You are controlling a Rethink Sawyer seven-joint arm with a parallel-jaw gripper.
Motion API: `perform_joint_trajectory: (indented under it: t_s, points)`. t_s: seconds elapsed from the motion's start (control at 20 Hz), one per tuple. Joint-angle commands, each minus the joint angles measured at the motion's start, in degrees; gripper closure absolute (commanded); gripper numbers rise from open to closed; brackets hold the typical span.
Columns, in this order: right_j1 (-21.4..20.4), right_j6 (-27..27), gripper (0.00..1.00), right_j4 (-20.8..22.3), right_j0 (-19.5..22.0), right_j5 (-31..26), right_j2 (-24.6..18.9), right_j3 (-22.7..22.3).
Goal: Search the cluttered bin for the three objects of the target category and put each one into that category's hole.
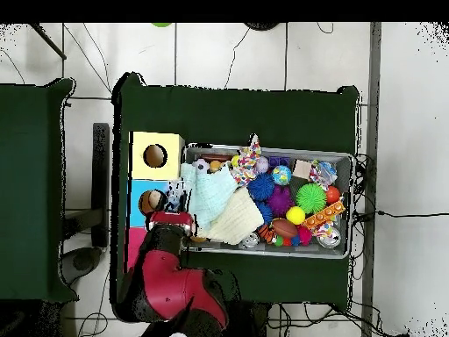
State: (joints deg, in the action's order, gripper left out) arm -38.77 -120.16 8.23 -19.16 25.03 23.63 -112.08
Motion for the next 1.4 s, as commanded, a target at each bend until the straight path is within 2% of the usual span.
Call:
perform_joint_trajectory:
  t_s: [0.05,0.3,0.5,1.0,1.4]
  points:
    - [-2.0,-5.0,1.00,-0.1,-2.8,0.7,-1.8,-0.5]
    - [-3.4,-5.3,1.00,-3.2,-6.7,-2.0,0.0,-0.1]
    - [-2.2,-5.6,1.00,-5.5,-8.5,-1.8,1.0,1.0]
    - [4.2,-4.6,1.00,-9.2,-9.0,8.2,4.8,3.3]
    - [4.9,-3.5,1.00,-10.7,-10.0,11.6,7.8,2.9]
